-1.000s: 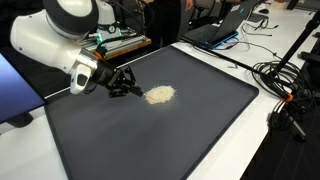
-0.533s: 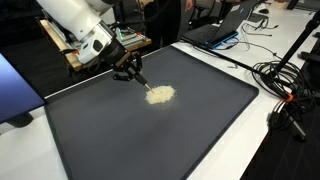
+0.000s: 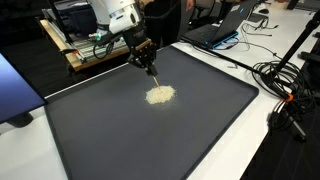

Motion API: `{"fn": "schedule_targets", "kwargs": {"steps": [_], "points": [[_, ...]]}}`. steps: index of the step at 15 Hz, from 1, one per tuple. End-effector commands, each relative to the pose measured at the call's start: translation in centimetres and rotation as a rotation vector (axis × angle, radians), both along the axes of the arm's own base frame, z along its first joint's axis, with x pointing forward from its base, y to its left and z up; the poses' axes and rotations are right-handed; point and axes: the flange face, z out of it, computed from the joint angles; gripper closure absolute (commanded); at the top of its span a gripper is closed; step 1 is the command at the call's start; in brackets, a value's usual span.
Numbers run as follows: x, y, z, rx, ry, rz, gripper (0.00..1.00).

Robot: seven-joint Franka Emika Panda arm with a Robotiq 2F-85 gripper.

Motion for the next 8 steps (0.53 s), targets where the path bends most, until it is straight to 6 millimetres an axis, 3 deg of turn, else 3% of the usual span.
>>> {"fn": "schedule_targets", "kwargs": {"steps": [1,8], "points": [[-0.8,2.6,0.9,-0.11,0.009,0.044,0.97],[0.3,5.1,3.1,-0.258,0.106,0.112,0.97]]}}
